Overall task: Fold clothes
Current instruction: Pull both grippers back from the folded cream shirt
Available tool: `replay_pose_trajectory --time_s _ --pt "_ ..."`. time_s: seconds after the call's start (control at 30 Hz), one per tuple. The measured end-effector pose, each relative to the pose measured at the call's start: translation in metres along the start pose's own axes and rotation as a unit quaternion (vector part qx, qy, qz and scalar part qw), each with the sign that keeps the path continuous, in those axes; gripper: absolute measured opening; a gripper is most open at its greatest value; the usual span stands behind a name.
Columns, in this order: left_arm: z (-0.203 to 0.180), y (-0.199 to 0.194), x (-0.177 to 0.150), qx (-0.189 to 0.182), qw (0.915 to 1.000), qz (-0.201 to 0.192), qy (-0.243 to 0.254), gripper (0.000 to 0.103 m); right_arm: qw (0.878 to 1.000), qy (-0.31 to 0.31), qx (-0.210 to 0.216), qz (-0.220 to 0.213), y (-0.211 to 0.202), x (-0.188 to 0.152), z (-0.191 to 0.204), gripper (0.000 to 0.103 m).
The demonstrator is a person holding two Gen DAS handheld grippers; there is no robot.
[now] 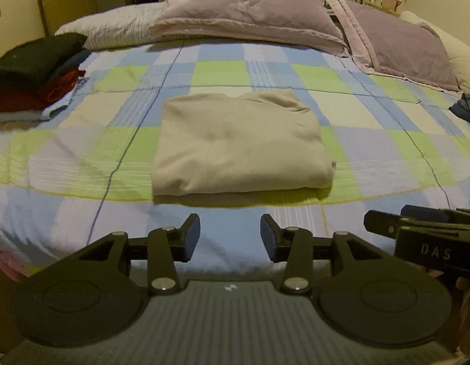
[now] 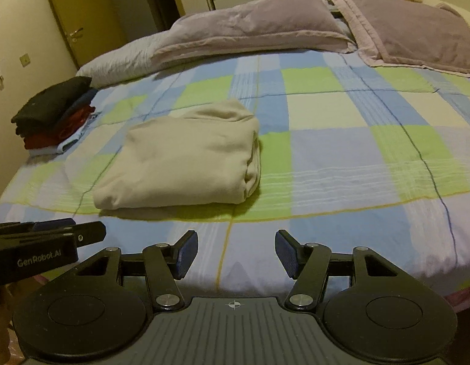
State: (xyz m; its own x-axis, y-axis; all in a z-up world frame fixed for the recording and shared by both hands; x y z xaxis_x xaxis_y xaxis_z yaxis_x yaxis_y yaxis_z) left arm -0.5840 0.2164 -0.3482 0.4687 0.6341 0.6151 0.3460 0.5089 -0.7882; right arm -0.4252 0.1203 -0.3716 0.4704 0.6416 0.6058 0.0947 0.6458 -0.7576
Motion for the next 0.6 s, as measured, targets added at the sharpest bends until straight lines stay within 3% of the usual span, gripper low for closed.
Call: replay_pose_trajectory --time_s 0.6 --pt "0.006 -0.067 -0.029 -0.001 0.9988 -0.049 0.002 0.045 0.999 -0.024 0.007 -0.026 -0.053 -0.034 0.036 0.060"
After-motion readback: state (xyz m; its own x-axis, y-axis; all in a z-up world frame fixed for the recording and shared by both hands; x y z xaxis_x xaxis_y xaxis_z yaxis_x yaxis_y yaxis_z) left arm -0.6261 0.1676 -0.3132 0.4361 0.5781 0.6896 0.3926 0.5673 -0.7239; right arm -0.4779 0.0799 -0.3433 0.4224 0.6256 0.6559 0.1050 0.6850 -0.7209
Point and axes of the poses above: each gripper's, at about its wrist camera, not at the fingertips, and y roughly the way its jaws point, z to its left, x to its top, the point moved 7 cm from there along y, roughly the way its jaws point, and after that the axes turned 5 degrees about z, right-handed, at the moved point
